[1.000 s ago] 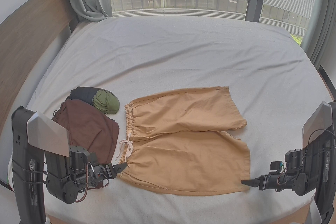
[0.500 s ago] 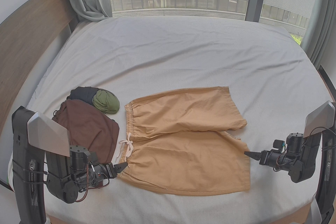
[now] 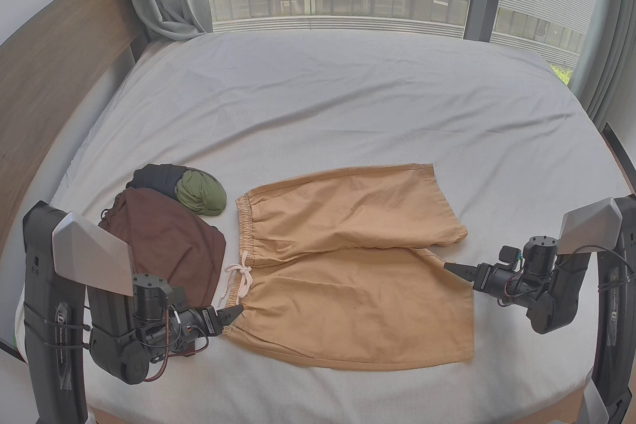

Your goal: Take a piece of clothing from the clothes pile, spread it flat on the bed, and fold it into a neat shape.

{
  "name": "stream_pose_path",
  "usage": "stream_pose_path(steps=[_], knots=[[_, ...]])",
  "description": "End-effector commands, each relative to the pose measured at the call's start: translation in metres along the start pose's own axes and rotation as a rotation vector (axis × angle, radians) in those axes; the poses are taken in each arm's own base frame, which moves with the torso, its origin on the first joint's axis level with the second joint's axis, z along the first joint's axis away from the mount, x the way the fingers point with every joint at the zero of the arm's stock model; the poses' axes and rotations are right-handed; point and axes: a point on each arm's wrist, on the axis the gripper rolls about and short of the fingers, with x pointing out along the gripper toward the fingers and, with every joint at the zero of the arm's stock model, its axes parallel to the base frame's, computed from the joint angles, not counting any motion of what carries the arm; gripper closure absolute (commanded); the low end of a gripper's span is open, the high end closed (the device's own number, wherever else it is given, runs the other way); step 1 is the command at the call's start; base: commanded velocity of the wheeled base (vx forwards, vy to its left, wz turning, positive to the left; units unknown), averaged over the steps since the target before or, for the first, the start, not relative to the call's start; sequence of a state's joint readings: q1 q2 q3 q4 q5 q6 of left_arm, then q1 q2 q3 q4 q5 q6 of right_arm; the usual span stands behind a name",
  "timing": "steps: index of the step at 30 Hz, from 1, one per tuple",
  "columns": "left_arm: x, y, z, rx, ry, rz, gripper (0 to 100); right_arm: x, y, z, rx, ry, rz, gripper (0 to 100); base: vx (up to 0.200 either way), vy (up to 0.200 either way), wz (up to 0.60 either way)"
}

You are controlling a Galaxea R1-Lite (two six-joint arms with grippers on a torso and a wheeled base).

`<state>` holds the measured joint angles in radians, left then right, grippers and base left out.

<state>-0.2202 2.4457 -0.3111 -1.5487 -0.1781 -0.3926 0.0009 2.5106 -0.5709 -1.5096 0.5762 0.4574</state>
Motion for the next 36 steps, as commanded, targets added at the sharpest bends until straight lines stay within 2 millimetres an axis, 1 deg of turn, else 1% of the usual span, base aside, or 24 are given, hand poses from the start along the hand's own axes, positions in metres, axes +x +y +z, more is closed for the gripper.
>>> stream_pose_path(steps=[1,5,9,13,19,24,29,36], knots=[[0.0,0.0,0.0,0.001,0.001,-0.001,0,0.006,-0.001,-0.003,-0.002,0.01,0.007,0,0.0,0.0,0.0],[0.001,0.0,-0.001,-0.001,0.003,-0.002,0,0.011,0.003,-0.007,0.023,0.017,0.029,0,0.0,0.0,0.0],[0.001,0.0,-0.001,-0.001,0.003,-0.002,0,0.012,0.007,-0.007,0.045,0.014,0.051,0,0.0,0.0,0.0],[0.002,0.0,-0.001,0.0,0.002,-0.004,0,0.008,0.008,-0.003,0.063,0.018,0.074,0,0.0,0.0,0.0],[0.005,0.0,-0.001,0.0,-0.001,-0.004,0,0.001,0.013,0.009,0.066,-0.005,0.1,0,0.0,0.0,0.0],[0.005,0.0,0.0,0.0,-0.003,-0.005,0,-0.002,0.014,0.011,0.067,-0.001,0.118,0,0.0,0.0,0.0],[0.005,0.0,0.0,0.0,-0.003,-0.005,0,-0.002,0.015,0.014,0.061,-0.007,0.123,0,0.0,0.0,0.0],[0.005,0.0,0.0,0.001,-0.003,-0.006,0,0.004,0.012,0.014,0.054,-0.015,0.123,0,0.0,0.0,0.0]])
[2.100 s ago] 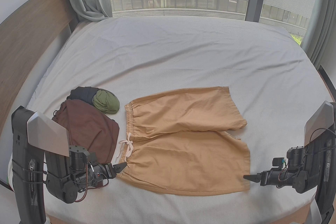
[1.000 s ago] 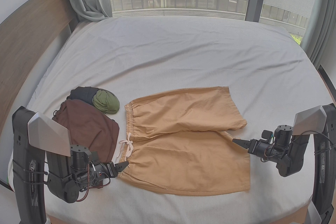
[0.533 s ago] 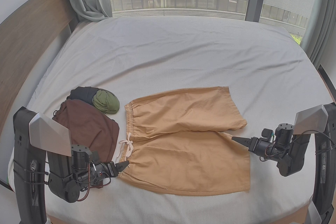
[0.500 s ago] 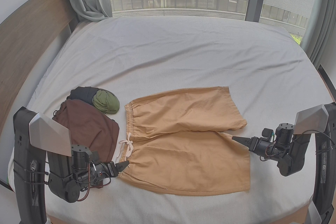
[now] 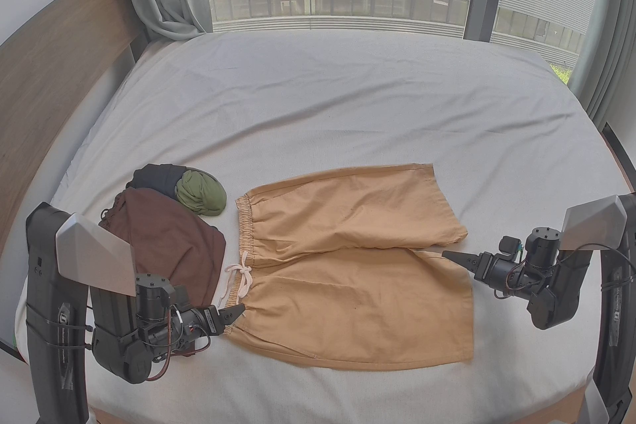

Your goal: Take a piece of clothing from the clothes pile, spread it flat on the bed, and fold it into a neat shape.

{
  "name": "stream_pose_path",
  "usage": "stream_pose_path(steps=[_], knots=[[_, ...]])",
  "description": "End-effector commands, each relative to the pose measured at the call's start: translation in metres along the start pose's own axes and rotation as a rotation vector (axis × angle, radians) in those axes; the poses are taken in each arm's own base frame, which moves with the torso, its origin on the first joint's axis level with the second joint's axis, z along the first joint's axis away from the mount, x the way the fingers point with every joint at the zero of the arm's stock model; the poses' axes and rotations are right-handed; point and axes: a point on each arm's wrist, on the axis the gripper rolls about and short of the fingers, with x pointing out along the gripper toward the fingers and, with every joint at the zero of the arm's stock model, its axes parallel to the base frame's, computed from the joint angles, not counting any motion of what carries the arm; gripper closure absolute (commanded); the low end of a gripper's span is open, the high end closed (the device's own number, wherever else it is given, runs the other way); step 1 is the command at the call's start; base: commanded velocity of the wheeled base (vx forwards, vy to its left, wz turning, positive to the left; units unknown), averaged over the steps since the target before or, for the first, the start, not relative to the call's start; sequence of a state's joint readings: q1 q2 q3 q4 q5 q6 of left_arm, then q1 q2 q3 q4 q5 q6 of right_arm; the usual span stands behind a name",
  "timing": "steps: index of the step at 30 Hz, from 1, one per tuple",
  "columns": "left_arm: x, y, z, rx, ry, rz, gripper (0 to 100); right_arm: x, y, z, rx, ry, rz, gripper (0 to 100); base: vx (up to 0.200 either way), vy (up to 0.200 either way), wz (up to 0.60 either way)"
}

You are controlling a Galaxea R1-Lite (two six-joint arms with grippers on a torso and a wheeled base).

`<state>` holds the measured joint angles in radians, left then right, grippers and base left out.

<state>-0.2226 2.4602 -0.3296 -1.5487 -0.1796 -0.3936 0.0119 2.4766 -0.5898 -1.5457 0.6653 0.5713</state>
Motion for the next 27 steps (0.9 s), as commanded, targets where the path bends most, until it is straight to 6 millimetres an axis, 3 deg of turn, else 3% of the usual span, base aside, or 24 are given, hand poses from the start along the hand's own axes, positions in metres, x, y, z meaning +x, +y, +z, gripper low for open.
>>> stream_pose_path(steps=[1,14,15,27], knots=[[0.001,0.0,0.0,0.001,-0.003,-0.002,0,0.003,-0.002,0.001,-0.006,-0.005,0.004,0,0.0,0.0,0.0],[0.001,-0.001,0.001,0.001,-0.006,-0.003,0,0.016,-0.013,0.001,-0.017,-0.017,0.007,0,0.0,0.0,0.0],[0.001,-0.001,0.001,0.001,-0.004,-0.003,0,0.016,-0.013,0.001,-0.017,-0.017,0.007,100,0.0,0.0,0.0],[0.001,-0.002,0.0,0.003,-0.003,-0.008,0,0.019,-0.024,-0.001,-0.016,-0.023,-0.007,100,0.0,0.0,0.0]])
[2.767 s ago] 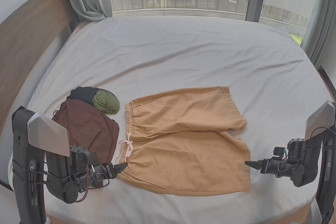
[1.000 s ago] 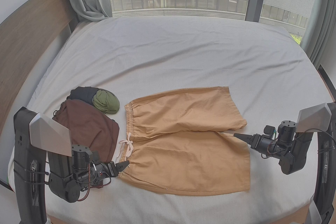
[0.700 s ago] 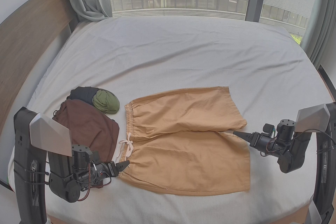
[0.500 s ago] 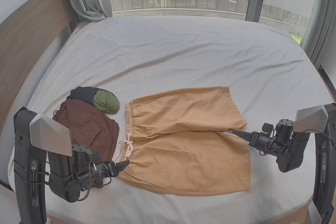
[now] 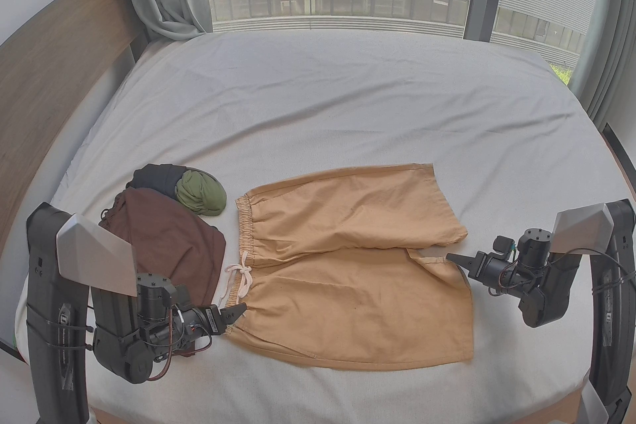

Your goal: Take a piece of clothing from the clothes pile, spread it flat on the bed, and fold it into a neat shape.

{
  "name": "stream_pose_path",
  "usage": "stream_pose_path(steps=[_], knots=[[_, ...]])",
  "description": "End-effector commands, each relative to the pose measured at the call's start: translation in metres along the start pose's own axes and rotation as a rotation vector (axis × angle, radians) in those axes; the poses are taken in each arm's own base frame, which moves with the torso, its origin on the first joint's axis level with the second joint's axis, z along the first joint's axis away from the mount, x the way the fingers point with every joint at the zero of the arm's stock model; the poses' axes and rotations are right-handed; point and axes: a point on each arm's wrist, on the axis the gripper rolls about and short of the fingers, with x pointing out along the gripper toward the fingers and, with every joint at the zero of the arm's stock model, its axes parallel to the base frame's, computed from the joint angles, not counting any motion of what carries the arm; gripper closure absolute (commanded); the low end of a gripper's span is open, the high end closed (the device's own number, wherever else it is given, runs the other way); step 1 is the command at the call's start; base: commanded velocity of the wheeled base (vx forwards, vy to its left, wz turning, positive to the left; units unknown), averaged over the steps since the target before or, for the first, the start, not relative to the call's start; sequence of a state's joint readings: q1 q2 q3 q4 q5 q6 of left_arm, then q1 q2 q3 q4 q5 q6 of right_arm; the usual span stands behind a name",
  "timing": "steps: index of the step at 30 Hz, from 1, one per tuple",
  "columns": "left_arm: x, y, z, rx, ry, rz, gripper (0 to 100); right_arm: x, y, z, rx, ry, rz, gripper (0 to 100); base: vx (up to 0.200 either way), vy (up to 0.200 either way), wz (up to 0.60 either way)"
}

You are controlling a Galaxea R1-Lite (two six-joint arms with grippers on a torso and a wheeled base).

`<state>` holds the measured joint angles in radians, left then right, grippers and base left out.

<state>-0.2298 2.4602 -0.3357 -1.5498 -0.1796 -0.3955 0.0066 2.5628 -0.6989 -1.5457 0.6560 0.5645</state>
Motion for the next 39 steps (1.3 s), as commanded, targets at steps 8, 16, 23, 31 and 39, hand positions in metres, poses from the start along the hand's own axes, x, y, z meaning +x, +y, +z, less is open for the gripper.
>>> stream_pose_path(steps=[8,16,23,31,39], knots=[[0.0,0.0,0.0,0.0,0.001,0.0,0,-0.007,-0.012,0.008,0.004,-0.035,-0.028,100,0.0,0.0,0.0],[0.0,0.0,0.0,0.0,-0.002,-0.001,0,-0.014,-0.023,0.017,0.001,-0.073,-0.052,100,0.0,0.0,0.0],[-0.001,0.0,0.001,0.002,-0.002,-0.001,0,-0.013,-0.024,0.016,-0.002,-0.073,-0.053,100,0.0,0.0,0.0],[-0.001,0.0,-0.001,0.0,0.006,0.004,0,-0.015,-0.017,0.024,-0.036,-0.118,-0.092,0,0.0,0.0,0.0],[-0.005,0.001,-0.006,-0.01,0.032,0.012,0,-0.028,0.006,0.026,-0.149,-0.1,-0.093,0,0.0,0.0,0.0]])
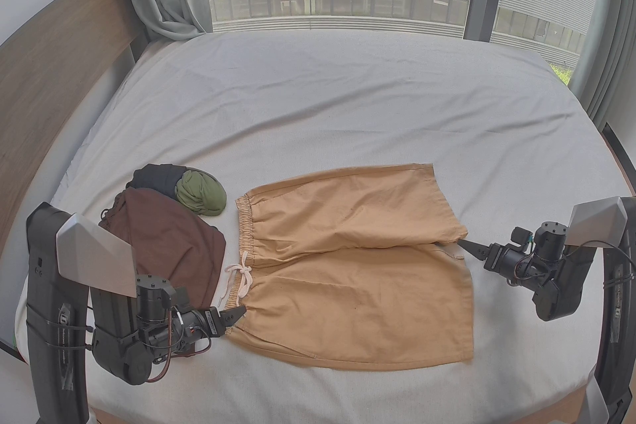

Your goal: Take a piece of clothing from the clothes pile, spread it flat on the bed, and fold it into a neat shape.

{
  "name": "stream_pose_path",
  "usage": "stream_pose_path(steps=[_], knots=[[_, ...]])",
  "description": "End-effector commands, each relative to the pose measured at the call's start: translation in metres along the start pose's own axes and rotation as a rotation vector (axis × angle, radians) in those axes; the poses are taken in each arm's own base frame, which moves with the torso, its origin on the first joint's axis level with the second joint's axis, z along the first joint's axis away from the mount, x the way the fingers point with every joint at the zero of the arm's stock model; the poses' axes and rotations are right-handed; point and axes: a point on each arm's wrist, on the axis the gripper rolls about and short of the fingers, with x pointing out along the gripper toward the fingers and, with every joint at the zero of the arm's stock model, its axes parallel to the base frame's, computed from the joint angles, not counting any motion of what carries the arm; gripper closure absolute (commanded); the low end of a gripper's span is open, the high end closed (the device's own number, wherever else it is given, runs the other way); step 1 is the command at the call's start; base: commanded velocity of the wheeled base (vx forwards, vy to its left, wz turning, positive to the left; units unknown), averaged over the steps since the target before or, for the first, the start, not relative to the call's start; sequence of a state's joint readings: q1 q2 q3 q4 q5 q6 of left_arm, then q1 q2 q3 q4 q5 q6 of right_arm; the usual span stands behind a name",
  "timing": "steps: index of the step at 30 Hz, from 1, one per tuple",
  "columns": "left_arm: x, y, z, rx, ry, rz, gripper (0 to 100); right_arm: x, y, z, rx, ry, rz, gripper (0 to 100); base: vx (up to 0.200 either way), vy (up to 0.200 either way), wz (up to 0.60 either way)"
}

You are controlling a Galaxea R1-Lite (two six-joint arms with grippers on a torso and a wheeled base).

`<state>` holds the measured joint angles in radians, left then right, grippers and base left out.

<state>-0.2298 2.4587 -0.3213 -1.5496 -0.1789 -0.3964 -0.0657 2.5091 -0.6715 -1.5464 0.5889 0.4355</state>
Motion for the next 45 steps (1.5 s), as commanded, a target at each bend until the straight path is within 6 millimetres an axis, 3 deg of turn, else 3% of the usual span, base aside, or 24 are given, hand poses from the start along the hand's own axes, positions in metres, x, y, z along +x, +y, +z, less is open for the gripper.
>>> stream_pose_path(steps=[1,6,13,25,26,36,37,40,45], knots=[[-0.002,0.001,-0.006,-0.008,0.027,0.009,0,-0.005,0.012,0.006,-0.024,-0.005,0.012,0,0.0,0.0,0.0],[-0.003,0.004,-0.011,-0.015,0.052,0.02,0,-0.004,0.011,0.006,-0.024,-0.005,0.012,0,0.0,0.0,0.0],[-0.001,-0.013,-0.018,-0.055,0.074,-0.026,0,-0.006,0.008,0.007,-0.023,-0.013,0.006,0,0.0,0.0,0.0],[0.0,-0.011,-0.017,-0.059,0.07,-0.019,0,-0.007,0.008,0.008,-0.024,-0.013,0.002,0,0.0,0.0,0.0],[0.0,-0.011,-0.017,-0.059,0.07,-0.019,100,-0.007,0.008,0.008,-0.024,-0.013,0.002,0,0.0,0.0,0.0],[0.0,-0.011,-0.017,-0.058,0.072,-0.015,100,-0.017,0.009,0.001,-0.033,0.017,-0.017,0,0.0,0.0,0.0],[-0.001,-0.011,-0.016,-0.058,0.067,-0.016,100,-0.032,0.018,-0.001,-0.034,0.043,-0.028,0,0.0,0.0,0.0],[-0.001,-0.012,-0.015,-0.057,0.063,-0.019,100,-0.051,0.033,-0.009,-0.019,0.091,-0.039,0,0.0,0.0,0.0],[-0.001,-0.012,-0.016,-0.054,0.064,-0.017,100,-0.067,0.036,-0.027,-0.01,0.17,-0.067,0,0.0,0.0,0.0]])
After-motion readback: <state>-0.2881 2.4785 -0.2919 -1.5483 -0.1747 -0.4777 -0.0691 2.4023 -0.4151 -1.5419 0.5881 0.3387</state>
